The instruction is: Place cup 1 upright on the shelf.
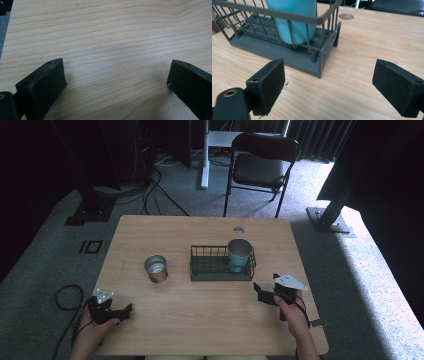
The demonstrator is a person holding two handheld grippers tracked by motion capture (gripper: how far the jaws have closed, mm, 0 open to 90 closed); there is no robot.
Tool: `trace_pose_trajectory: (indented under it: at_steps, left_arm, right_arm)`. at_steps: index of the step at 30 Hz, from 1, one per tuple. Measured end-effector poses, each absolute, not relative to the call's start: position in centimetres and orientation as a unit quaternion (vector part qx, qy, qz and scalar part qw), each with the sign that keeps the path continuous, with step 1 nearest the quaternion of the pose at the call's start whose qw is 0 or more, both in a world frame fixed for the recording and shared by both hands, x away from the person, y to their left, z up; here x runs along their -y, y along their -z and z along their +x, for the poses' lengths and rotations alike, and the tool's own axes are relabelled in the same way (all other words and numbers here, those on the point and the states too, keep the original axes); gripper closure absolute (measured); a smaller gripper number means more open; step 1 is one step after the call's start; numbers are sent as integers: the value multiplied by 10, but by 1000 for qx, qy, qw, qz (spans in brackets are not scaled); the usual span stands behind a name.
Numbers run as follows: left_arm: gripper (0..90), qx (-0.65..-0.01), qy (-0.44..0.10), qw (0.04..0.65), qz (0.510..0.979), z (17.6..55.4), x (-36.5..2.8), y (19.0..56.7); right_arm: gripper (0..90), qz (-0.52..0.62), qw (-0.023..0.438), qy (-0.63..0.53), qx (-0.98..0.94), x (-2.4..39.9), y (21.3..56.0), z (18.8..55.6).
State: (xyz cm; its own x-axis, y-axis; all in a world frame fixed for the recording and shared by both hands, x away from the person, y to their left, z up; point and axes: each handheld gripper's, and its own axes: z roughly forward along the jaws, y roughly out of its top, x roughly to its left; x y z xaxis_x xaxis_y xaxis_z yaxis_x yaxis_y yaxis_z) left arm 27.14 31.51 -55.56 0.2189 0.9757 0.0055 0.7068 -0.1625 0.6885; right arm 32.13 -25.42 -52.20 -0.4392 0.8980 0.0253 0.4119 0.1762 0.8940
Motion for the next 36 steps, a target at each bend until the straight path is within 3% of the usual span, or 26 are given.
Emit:
trace_pose_trajectory:
  at_steps: [36]
  left_arm:
    - [24,-580,-234,288,726,271,-315,556]
  right_arm:
    - [110,417,182,-363,-813,308,557,296]
